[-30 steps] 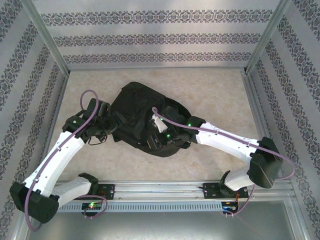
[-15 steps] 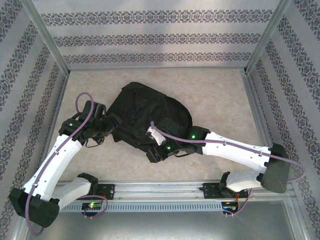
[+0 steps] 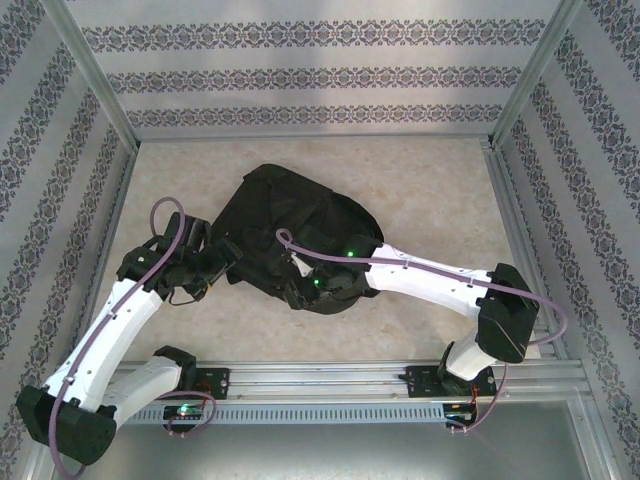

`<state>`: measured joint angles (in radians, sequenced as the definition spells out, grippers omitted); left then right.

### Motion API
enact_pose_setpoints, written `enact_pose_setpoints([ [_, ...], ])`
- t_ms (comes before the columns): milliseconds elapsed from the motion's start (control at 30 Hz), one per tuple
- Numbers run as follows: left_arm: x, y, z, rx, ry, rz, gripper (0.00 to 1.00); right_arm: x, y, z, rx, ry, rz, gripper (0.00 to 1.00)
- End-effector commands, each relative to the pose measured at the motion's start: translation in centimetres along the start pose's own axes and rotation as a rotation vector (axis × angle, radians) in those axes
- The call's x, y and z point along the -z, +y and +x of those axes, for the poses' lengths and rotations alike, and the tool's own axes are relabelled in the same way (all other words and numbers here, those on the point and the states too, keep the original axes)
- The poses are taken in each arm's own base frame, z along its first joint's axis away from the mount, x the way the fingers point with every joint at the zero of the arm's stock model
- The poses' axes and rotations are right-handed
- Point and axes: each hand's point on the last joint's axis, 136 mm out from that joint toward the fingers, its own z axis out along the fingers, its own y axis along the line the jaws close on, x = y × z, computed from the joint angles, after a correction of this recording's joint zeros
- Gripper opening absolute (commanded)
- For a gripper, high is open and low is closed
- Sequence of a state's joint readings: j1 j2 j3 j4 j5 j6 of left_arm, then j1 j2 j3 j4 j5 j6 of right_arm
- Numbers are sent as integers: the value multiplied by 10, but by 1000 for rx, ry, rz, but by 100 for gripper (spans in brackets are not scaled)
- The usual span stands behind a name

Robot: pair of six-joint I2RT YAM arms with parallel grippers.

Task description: Pack the student bag

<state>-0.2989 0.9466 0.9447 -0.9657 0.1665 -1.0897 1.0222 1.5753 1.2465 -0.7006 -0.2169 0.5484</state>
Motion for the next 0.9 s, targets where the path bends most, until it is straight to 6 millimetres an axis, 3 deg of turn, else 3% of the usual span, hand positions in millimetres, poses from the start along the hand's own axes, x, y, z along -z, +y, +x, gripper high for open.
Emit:
enact_pose_setpoints([
  [0, 0, 13, 6, 38, 21, -29, 85, 2, -10, 0, -63, -12, 21, 44],
  [200, -3, 13, 8, 45, 28, -16, 85, -6, -17, -8, -95, -33, 10, 46],
  [433, -10, 14, 10, 44, 40, -4, 81, -13, 8, -31, -72, -66, -102, 46],
  [633, -16, 14, 11, 53, 44, 8, 78, -29, 17, -33, -62, -5, -134, 45],
  [867, -24, 19, 14, 73, 49, 9, 75, -39, 12, -27, -72, 33, -126, 30],
])
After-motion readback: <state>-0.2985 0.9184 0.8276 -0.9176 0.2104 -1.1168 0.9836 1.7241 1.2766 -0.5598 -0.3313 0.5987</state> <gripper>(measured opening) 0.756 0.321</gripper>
